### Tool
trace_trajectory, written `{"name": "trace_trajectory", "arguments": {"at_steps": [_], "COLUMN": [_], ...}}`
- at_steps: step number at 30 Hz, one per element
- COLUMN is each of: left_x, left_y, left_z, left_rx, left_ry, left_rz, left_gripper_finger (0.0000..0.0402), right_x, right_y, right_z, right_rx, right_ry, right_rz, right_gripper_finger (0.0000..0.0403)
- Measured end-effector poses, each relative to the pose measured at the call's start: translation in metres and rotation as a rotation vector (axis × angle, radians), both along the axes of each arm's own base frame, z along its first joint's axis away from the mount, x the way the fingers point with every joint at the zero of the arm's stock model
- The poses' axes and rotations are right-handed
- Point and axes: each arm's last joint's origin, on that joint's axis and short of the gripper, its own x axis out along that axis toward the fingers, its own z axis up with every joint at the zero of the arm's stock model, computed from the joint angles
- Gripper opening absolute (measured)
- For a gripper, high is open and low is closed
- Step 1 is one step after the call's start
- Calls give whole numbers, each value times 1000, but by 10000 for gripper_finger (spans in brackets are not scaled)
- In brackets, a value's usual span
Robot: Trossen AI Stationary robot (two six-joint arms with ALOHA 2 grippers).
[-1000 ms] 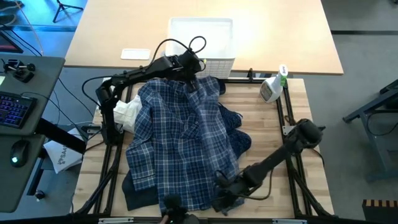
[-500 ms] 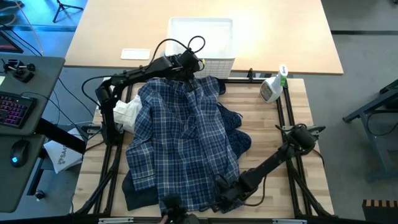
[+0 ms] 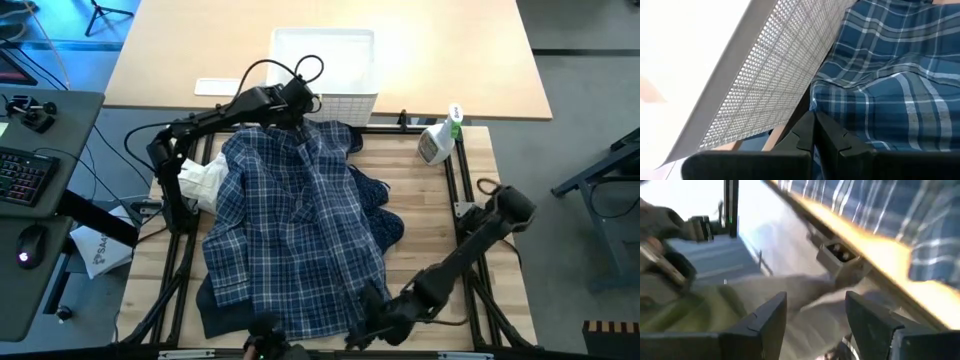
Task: Fold laundry
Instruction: Fold the blue plaid flannel shirt
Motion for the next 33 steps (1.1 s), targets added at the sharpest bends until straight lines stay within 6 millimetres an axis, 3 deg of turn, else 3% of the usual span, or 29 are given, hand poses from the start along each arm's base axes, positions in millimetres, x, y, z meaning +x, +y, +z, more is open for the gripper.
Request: {"name": "trace_trajectory", "arguments": {"at_steps": [3,7,11,15,19,22,25,30,33], "left_x": [-3,-16,-45,-72,-82,-66,-34,16,40], "left_y": [8,25,38,59,66,53,23,-37,-66], "left_z": [-3,-21,-21,-15,-17,-16,-16,-30,-49], "left_rx": [13,-29,-142,-233,-378,-487,-454,-414,-319], "left_ry": [-34,-21,19,-70,-189,-274,-263,-269,-265], "left_rz": [28,52,119,150,158,41,-100,-301,-339], "left_gripper_finger": [0,14,53,104,148,159,154,137,129], "right_x": [-13,-26,-32,-34,-28,-24,-23,-21,-13], "right_y": [-12,-21,-17,-18,-22,-24,-23,-48,-64], "right_z": [3,6,5,4,4,1,-16,-47,-59], "right_rx": [-39,-32,-38,-60,-106,-183,-207,-225,-231], "right_ry": [127,248,259,274,227,181,190,243,220], "right_rz": [-81,-187,-179,-176,-153,-147,-153,-344,-394], "right_gripper_finger": [179,156,141,138,138,138,137,137,137]}}
